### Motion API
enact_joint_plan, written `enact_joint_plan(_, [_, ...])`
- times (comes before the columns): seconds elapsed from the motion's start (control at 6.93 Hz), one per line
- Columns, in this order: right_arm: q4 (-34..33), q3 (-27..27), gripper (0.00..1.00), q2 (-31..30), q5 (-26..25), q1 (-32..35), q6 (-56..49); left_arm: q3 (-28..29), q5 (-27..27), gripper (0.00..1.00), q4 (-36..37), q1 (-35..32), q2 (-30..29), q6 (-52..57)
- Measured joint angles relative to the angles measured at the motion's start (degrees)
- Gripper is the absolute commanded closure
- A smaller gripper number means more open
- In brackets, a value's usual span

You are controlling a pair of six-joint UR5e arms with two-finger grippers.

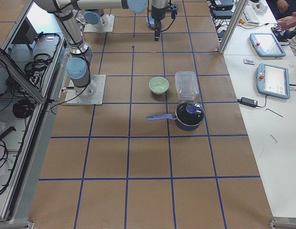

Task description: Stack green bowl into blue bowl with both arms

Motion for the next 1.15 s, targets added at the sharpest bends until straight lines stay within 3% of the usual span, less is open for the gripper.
enact_joint_plan(1.15, [0.14,0.18,0.00,0.56,-0.12,-0.16,0.04,0.20,0.75,0.00,-0.41,0.30,-0.08,1.87])
